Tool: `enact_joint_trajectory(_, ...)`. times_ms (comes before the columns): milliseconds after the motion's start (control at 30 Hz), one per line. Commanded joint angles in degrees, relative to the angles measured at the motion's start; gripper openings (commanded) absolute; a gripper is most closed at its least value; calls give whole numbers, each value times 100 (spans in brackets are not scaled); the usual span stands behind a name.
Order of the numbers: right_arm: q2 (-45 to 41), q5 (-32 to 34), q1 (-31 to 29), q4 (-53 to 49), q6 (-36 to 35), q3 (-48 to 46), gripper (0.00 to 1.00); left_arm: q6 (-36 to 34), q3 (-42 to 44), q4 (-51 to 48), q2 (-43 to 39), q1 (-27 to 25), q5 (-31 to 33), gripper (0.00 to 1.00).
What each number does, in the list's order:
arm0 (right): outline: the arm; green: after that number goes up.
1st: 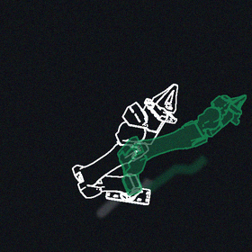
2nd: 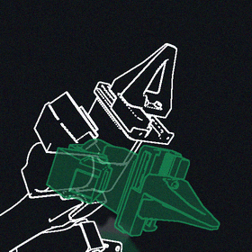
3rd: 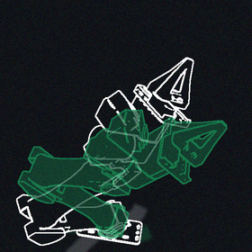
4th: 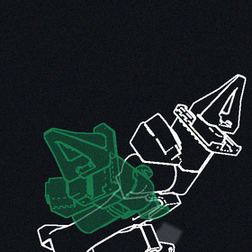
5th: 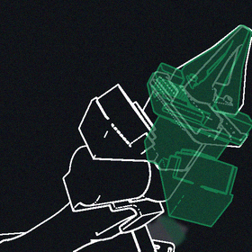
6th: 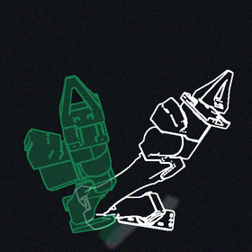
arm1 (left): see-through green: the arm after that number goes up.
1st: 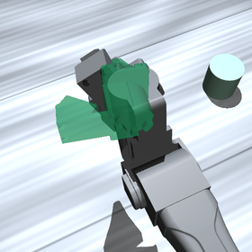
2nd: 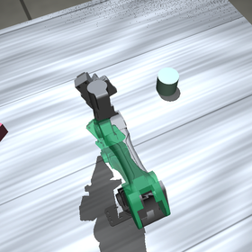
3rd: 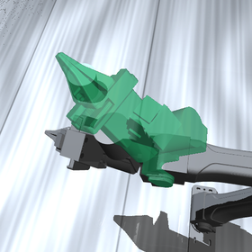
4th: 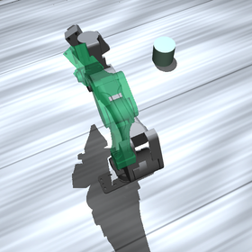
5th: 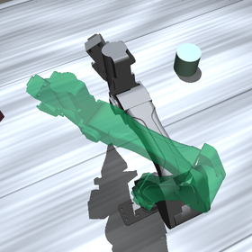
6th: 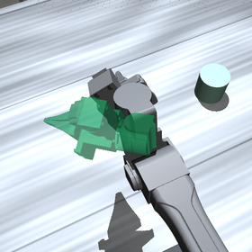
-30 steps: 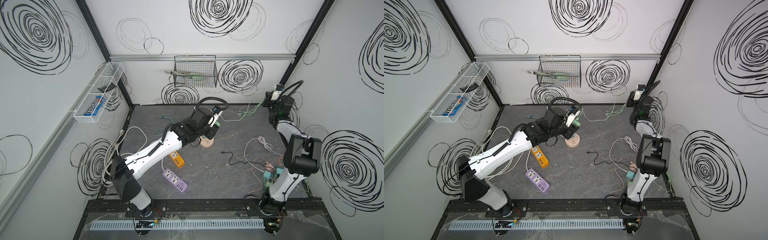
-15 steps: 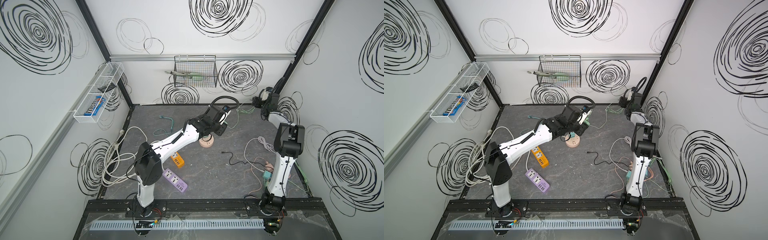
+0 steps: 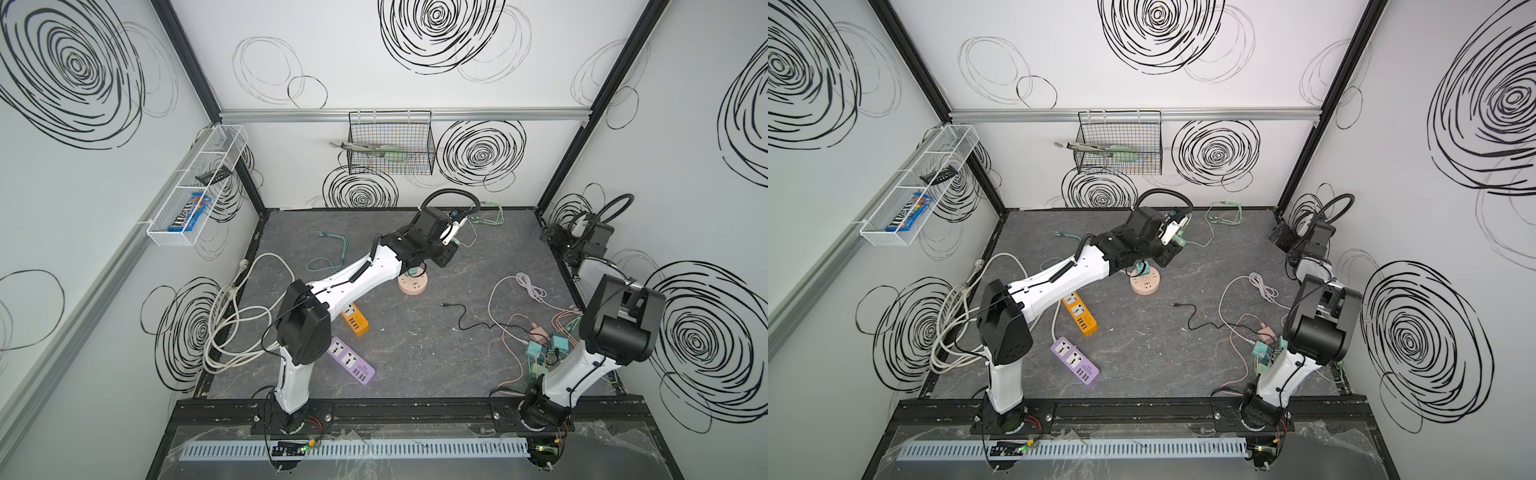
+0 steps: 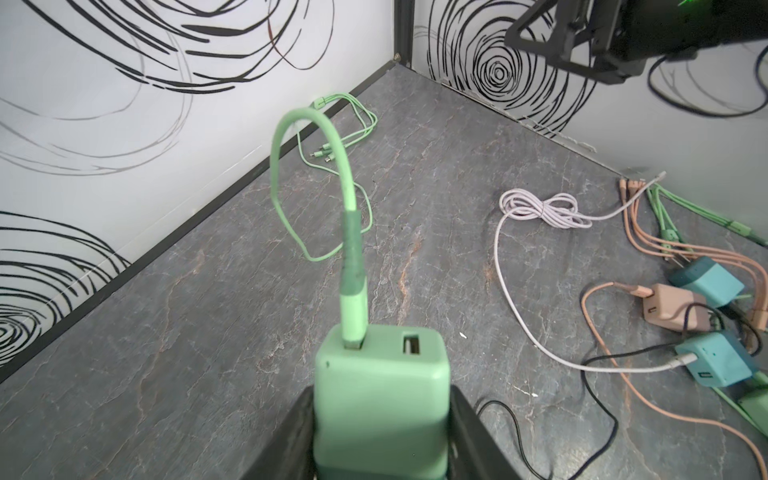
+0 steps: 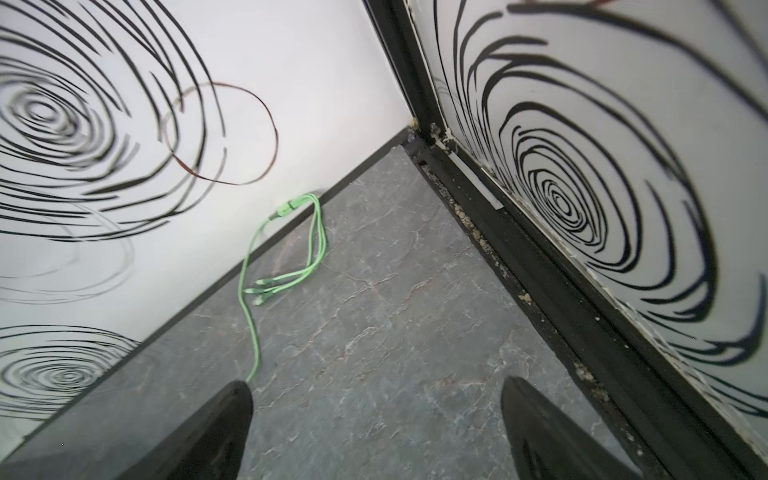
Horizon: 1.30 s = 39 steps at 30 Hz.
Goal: Insert the plug
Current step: 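Release the green cable and swing the right gripper toward the left gripper, then close the right gripper on the green charger held by the left gripper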
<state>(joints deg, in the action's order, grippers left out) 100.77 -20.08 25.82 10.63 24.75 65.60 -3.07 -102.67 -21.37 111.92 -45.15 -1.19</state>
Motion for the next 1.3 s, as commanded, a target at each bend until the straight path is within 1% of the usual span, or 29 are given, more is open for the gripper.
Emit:
enact_joint_trajectory(0,-149,-1153,32,333,763,-108,97,-469,222,591,-318,41,-351,0)
enact_joint_trajectory(67,-275,-1471,-11,384,910,-232,97,-671,358,707,-399,41,-477,0)
enact_joint_trajectory(133,-466,-1814,-69,702,1174,-518,97,-939,658,991,-556,42,-643,0)
enact_joint_trajectory(200,-659,-2024,-127,832,1301,-733,97,-1200,886,1200,-680,36,-775,0)
enact_joint_trajectory(367,-1281,-2072,-325,542,1394,-1126,99,-2083,1405,1524,-936,12,-1165,0)
enact_joint_trajectory(433,-1546,-2328,-420,663,1357,-1353,98,-2391,1465,1524,-946,-19,-1114,0)
enact_joint_trajectory(500,-1748,-2430,-458,537,1395,-1481,97,-2560,1441,1507,-905,-12,-1072,0)
enact_joint_trajectory(600,-1953,-2681,-548,503,1466,-1698,99,-2966,1666,1746,-948,54,-1470,0)
enact_joint_trajectory(733,-2400,-2576,-839,299,1663,-1950,98,-3607,2269,2563,-1170,4,-1357,0)
enact_joint_trajectory(867,-3104,-2640,-1264,523,1892,-2447,96,-3841,2251,2647,-1091,138,-1313,0)
enact_joint_trajectory(933,-3559,-2655,-1589,636,1823,-2702,96,-3987,2340,2771,-1078,181,-1260,0)
enact_joint_trajectory(1067,-4180,-2538,-2149,539,1295,-3026,95,-4367,2434,2853,-1067,181,-1128,0)
enact_joint_trajectory(1167,-4385,-2593,-2478,507,1009,-3182,95,-4701,2647,3073,-1139,136,-1023,0)
enact_joint_trajectory(1267,-4332,-2639,-2795,158,684,-3026,95,-5050,3013,3666,-1233,-21,-657,0)
